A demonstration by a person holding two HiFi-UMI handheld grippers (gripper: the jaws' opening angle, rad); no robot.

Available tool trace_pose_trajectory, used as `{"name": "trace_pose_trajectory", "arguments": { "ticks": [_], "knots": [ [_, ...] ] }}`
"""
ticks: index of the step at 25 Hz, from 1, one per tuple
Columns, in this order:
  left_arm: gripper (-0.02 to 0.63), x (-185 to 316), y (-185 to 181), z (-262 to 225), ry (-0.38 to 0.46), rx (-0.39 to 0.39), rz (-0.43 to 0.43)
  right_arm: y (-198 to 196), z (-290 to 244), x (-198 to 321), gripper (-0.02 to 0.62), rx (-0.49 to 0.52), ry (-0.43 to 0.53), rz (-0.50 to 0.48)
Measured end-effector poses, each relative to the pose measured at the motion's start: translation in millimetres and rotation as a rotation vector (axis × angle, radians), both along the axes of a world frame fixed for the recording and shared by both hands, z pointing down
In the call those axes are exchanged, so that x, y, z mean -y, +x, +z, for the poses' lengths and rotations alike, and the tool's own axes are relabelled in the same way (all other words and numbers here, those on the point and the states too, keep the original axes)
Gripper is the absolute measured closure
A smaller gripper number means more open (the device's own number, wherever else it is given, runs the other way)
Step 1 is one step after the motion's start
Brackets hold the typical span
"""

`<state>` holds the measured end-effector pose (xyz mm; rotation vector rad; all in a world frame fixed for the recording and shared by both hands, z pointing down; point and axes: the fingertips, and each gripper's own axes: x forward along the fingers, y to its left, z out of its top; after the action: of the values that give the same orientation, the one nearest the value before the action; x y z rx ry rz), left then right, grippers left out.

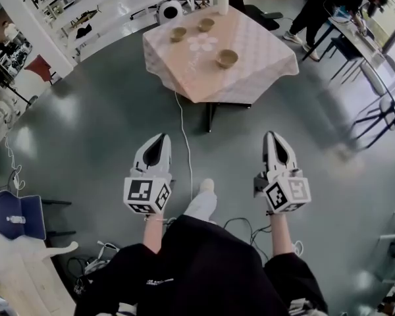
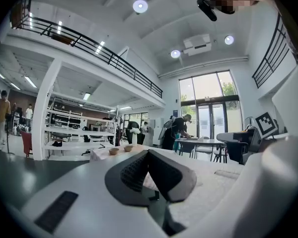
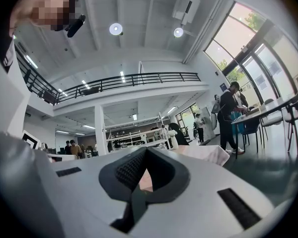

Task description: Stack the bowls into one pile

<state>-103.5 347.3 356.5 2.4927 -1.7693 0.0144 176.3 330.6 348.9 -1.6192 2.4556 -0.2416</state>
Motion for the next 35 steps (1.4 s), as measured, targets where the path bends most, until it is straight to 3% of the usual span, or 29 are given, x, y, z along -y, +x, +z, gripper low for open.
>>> {"name": "trace_pose_trajectory", "arguments": {
  "ticks": [17, 24, 35],
  "knots": [
    [0.609, 184, 11, 13, -0.049, -0.054, 0.092, -33, 16, 183, 0.603, 0.011, -0.084, -0.035],
    [0.609, 217, 15, 28, -0.088, -0.063, 0.121, -41, 32, 223, 0.603, 0.027, -0.14, -0.034],
    [0.609, 263, 3, 59, -0.168, -0.09, 0.063, -41, 56, 290, 0.603, 0.004, -0.202, -0.057]
  ]
}}
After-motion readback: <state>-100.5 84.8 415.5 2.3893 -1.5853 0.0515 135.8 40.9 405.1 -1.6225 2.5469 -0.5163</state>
